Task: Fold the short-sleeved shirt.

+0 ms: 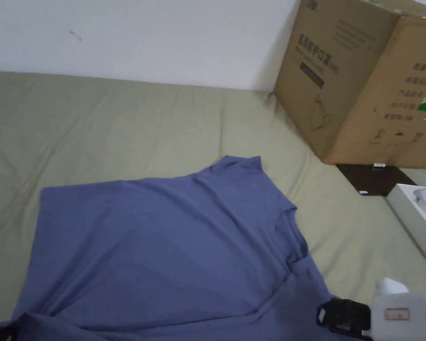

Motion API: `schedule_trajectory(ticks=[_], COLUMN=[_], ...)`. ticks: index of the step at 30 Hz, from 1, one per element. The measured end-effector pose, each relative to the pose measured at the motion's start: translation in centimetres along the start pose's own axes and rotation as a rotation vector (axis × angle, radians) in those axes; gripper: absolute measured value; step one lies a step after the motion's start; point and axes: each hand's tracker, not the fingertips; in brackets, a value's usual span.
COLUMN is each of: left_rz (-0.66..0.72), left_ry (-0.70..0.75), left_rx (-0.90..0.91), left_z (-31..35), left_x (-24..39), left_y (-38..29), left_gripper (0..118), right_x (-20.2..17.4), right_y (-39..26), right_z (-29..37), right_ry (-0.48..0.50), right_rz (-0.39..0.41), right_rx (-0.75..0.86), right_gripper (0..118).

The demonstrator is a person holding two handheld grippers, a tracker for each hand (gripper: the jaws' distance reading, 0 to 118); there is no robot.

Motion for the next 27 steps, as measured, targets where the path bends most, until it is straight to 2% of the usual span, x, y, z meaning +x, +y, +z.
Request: schedule_trajectory(ticks=[3,5,8,11,12,13,14,15,17,18,19,27], left_rz=[-0.012,-0.004,0.010,0.015,0.011,0.006,-0.003,-0.011,-0.042,-0.041,-0.037,0.085], left_ry=[0.009,0.006,0.009,0.008,0.008,0.009,0.007,0.003,0.023,0.022,0.022,-0.024], left_rx=[-0.029,-0.036,-0.053,-0.064,-0.067,-0.069,-0.074,-0.080,-0.083,-0.081,-0.073,0.025], left_z=[-0.3,-0.3,-0.3,-0.2,-0.3,-0.3,-0.3,-0.3,-0.3,-0.2,0.0,1.9], left_x=[0.3,0.3,0.1,0.3,0.3,0.4,0.7,1.0,1.2,1.3,1.4,-0.1], left_y=[-0.2,-0.1,-0.1,-0.2,-0.1,-0.1,-0.1,-0.2,-0.3,-0.3,-0.2,2.3], left_gripper=[4,4,4,4,4,4,4,4,4,4,4,4], right_x=[1.6,1.9,2.4,2.0,2.1,1.9,2.0,2.0,0.9,0.5,0.5,1.2], right_y=[-0.1,-0.1,-0.2,-0.5,-0.6,-0.8,-0.8,-0.8,-1.1,-1.2,-1.2,1.2], right_z=[-3.5,-4.9,-5.3,-4.3,-3.8,-3.1,-2.6,-2.0,-1.2,-0.7,-0.2,4.2], right_ry=[-0.103,-0.124,-0.073,-0.153,-0.149,-0.113,-0.023,0.016,-0.026,-0.028,-0.011,0.162], right_rz=[0.079,0.072,0.037,0.122,0.142,0.144,0.137,0.113,0.167,0.200,0.200,-0.014], right_rx=[-0.082,-0.118,-0.129,-0.077,-0.063,-0.045,-0.033,-0.031,-0.032,-0.013,-0.009,0.094], right_gripper=[113,112,95,53,16,16,1,1,1,1,1,1])
